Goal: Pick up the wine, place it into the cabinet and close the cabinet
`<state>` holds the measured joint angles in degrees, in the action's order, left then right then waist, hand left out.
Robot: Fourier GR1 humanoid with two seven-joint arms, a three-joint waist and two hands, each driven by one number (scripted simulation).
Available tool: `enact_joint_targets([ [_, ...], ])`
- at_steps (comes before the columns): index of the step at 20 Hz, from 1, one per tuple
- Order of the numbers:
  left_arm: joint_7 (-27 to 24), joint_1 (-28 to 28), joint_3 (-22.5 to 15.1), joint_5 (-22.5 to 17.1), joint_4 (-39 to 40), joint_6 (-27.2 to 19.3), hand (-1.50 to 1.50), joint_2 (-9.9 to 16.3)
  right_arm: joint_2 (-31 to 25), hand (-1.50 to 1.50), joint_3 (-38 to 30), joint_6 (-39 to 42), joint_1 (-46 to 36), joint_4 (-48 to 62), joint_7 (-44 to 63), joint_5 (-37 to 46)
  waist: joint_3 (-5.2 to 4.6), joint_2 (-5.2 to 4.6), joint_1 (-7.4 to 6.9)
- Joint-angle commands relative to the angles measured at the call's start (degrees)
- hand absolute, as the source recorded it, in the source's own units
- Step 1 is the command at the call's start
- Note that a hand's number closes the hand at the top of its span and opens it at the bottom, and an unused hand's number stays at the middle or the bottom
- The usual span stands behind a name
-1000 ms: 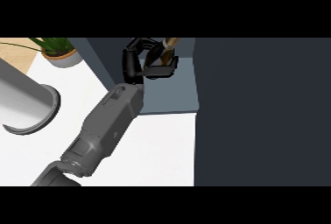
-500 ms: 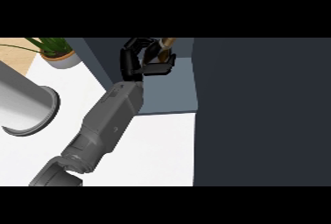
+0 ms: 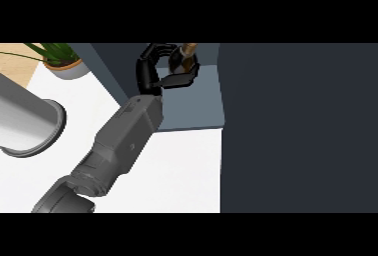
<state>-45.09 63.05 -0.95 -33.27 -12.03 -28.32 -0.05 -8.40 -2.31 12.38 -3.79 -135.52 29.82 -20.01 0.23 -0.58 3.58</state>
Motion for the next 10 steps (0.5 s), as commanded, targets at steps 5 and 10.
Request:
enact_joint_targets([
  [5,0.86,2.07,0.85,1.16,5.15,-2.95,-1.5,1.65,0.26,-1.5,0.74,-1.94,-1.0,-4.14,2.6,-0.95,-0.3,-0.74,0.33],
  [10,-0.08,0.25,0.21,2.44,6.69,-4.28,-1.5,0.05,-0.21,-1.5,0.61,-1.8,0.78,-6.6,3.46,-2.58,-0.28,-0.54,0.44],
])
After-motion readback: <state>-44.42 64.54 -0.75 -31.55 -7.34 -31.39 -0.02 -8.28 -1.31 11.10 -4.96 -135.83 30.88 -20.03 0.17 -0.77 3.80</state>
